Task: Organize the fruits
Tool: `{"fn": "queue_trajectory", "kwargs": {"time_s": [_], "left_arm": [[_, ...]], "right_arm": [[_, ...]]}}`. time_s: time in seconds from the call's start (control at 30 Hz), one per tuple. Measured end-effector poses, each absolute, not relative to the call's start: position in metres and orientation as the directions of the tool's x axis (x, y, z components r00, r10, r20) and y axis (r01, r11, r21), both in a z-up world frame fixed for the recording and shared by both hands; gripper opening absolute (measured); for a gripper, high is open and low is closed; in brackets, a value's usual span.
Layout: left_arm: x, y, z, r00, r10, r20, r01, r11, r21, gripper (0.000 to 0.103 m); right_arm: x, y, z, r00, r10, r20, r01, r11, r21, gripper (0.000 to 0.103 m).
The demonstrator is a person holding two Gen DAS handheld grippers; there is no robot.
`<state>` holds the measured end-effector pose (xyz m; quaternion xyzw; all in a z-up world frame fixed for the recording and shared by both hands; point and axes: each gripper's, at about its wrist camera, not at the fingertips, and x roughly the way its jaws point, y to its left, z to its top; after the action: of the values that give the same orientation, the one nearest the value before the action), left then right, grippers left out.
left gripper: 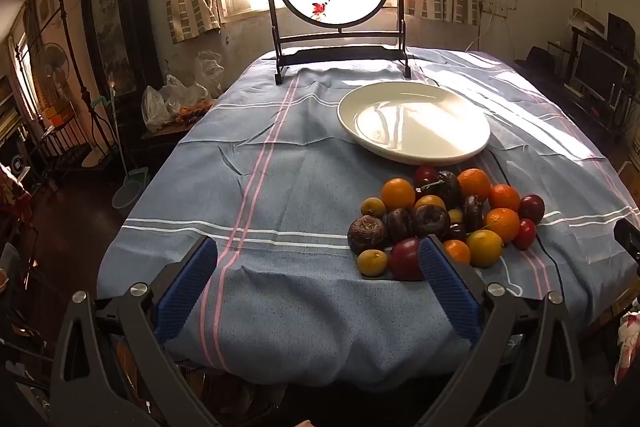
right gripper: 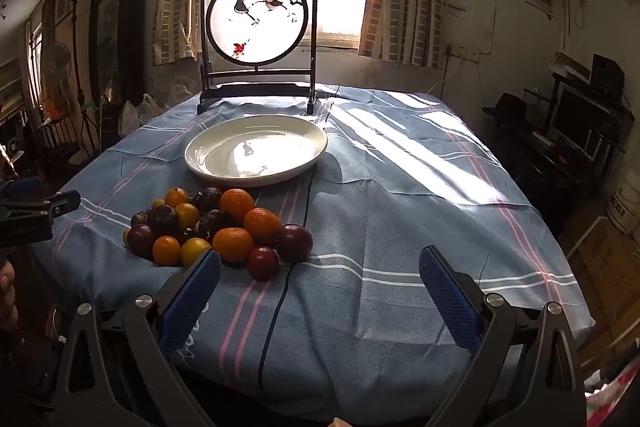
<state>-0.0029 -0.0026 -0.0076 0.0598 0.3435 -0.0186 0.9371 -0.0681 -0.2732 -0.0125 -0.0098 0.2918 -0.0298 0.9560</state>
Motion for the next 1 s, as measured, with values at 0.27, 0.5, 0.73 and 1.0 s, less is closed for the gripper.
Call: {"fn": "queue_trajectory", "kwargs": {"time_s": [0.27,0.5,0.73,1.0], "left_arm": [[-0.0046,-0.0033,-0.0115,0.761,0.006,-0.648,0.079,0.992,0.102,0.099],[-0.0051,-0.0036,-0.0121,0.762,0.007,-0.648,0.078,0.992,0.102,0.099],[-0.0048,-0.0035,-0.0118,0.762,0.007,-0.648,0.078,0.992,0.103,0.099],[-0.0051,-0.0042,-0.0115,0.761,0.008,-0.649,0.078,0.992,0.104,0.099]], "right_arm": [[-0.0698,-0.2724,-0.0133,0.828,-0.052,-0.558,0.038,0.999,-0.037,0.099],[-0.0692,-0.2683,-0.0137,0.829,-0.049,-0.557,0.033,0.999,-0.039,0.099],[-0.0694,-0.2692,-0.0137,0.825,-0.043,-0.564,0.028,0.999,-0.036,0.099],[-0.0706,-0.2701,-0.0114,0.824,-0.031,-0.566,0.016,0.999,-0.032,0.099]]}}
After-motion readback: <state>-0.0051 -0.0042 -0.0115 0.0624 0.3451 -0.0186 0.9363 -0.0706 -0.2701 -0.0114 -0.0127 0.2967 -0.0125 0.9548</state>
